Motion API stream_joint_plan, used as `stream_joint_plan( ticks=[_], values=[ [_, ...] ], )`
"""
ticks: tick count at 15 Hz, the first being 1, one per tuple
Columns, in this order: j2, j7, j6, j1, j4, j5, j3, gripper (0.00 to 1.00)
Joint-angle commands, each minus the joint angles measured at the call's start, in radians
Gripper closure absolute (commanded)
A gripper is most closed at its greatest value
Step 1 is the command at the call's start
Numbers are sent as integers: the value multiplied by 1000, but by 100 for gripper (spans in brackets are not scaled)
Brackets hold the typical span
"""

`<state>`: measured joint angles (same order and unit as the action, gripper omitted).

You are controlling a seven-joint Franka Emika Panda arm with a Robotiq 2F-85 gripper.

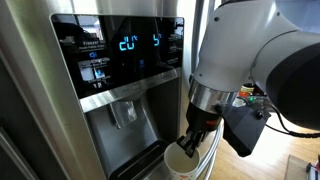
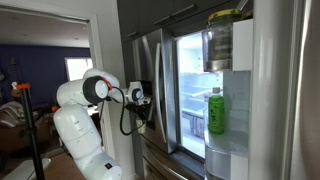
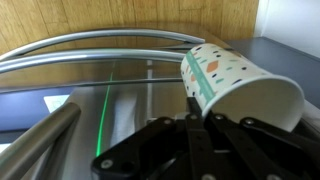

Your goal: Put the cup on the water dispenser

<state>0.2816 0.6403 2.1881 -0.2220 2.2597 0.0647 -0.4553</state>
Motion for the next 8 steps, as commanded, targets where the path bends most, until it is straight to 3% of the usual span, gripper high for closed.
stream_joint_plan(
  ticks=[1,8],
  values=[
    [-3,75,81,-8,30,-82,-19,99],
    [-7,169,141,-2,50,-229,-39,99]
  ],
)
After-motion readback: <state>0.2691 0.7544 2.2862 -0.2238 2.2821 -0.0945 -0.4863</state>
